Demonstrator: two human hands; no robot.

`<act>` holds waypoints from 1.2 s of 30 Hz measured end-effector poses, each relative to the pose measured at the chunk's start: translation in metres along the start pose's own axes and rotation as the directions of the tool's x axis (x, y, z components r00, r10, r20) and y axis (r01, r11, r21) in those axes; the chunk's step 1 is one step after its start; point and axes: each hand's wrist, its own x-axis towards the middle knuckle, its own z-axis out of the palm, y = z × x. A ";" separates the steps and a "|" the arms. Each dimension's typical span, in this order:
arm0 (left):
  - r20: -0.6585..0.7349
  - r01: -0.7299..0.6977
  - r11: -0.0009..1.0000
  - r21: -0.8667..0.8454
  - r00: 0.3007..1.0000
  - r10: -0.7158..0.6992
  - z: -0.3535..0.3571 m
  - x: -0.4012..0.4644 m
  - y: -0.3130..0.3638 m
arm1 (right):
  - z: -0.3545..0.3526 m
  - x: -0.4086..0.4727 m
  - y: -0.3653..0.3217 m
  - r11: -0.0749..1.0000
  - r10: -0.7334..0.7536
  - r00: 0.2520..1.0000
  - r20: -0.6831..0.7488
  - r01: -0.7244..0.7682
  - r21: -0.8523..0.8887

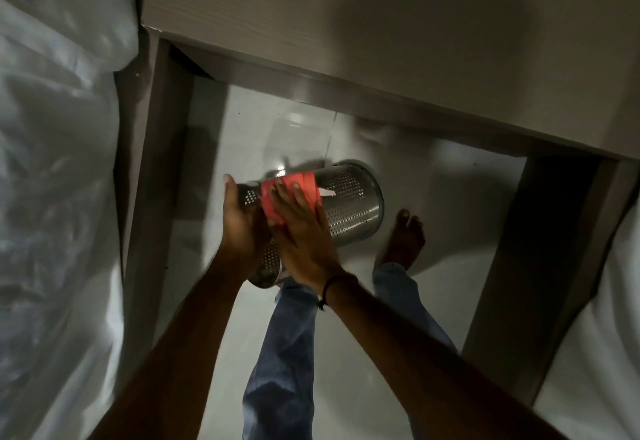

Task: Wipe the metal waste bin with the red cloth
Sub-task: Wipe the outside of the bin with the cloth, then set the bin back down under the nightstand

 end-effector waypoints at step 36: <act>0.052 -0.174 0.918 0.356 0.985 0.167 0.159 -0.045 0.055 | -0.219 0.012 0.000 0.150 0.545 0.798 0.257 -0.395 0.906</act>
